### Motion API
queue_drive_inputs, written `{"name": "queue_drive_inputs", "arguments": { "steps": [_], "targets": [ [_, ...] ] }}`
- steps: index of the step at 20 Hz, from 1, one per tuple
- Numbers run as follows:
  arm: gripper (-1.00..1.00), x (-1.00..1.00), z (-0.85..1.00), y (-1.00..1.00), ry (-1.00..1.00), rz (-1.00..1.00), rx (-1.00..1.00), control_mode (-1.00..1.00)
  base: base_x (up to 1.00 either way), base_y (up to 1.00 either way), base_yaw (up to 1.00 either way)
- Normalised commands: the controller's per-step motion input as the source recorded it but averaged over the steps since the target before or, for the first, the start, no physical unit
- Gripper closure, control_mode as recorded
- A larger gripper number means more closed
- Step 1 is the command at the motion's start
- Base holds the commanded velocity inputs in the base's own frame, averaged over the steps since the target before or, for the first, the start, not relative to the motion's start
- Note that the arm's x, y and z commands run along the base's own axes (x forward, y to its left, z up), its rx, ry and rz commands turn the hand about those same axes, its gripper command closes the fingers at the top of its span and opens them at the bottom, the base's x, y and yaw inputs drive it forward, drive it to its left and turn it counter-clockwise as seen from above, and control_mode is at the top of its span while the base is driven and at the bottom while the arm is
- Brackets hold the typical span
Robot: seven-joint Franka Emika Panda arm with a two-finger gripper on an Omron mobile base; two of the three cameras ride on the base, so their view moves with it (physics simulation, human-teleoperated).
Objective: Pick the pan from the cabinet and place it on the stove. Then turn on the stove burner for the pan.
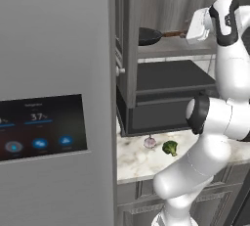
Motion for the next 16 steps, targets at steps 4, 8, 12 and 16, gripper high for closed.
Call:
{"name": "queue_drive_inputs", "arguments": {
  "steps": [4, 8, 12, 16],
  "targets": [
    [-1.0, 0.06, -0.12, 0.0, 0.0, 0.01, -0.04, -1.0, 0.0, 0.0, 0.0],
    [-1.0, 0.05, -0.15, 0.0, 0.0, 0.0, -0.05, -1.0, 0.0, 0.0, 0.0],
    [-1.0, 0.08, -0.09, 0.0, 0.0, 0.0, -0.03, -1.0, 0.0, 0.0, 0.0],
    [-1.0, 0.12, -0.04, 0.0, 0.0, 0.0, -0.02, -1.0, 0.0, 0.0, 0.0]
  ]
}}
